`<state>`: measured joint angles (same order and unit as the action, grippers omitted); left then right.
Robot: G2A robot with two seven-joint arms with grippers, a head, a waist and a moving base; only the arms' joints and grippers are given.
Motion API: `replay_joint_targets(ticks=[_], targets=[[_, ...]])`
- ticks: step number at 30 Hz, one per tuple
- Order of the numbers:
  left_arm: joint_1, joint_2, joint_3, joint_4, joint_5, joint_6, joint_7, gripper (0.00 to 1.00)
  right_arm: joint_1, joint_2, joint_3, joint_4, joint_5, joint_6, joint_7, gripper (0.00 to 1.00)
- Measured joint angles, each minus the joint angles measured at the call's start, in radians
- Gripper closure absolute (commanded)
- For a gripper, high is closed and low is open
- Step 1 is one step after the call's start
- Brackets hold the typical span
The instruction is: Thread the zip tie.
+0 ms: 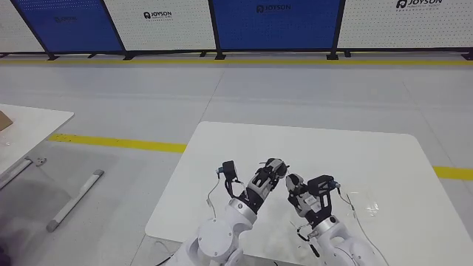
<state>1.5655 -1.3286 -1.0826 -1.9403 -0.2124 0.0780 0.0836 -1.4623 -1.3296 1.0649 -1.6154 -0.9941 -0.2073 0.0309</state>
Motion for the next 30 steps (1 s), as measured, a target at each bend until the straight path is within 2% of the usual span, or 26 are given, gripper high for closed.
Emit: replay_joint_targets(ticks=[5,8,11,15,24,30], targets=[[-0.019,-0.002,0.004,0.021,0.016,0.066,0.02,1.0,-0.011,0.003,0.028,0.001,0.045,-0.011,-0.011,0.0],[-0.03,-0.003,-0.003,0.034,0.019,0.096,0.041,1.0,-0.035,0.006,0.069,-0.006,0.089,-0.001,-0.053,0.0],[-0.035,-0.003,-0.02,0.046,0.014,0.117,0.06,1.0,-0.072,0.01,0.123,-0.028,0.158,-0.004,-0.118,0.0],[-0.042,-0.002,-0.035,0.077,0.018,0.151,0.069,1.0,-0.132,0.018,0.208,-0.075,0.257,-0.039,-0.185,0.0],[-0.042,-0.007,-0.05,0.127,-0.028,0.152,0.089,1.0,-0.259,0.028,0.381,-0.15,0.453,-0.128,-0.328,0.0],[-0.043,-0.009,-0.049,0.138,-0.036,0.151,0.089,1.0,-0.268,0.029,0.396,-0.154,0.475,-0.133,-0.339,0.0]])
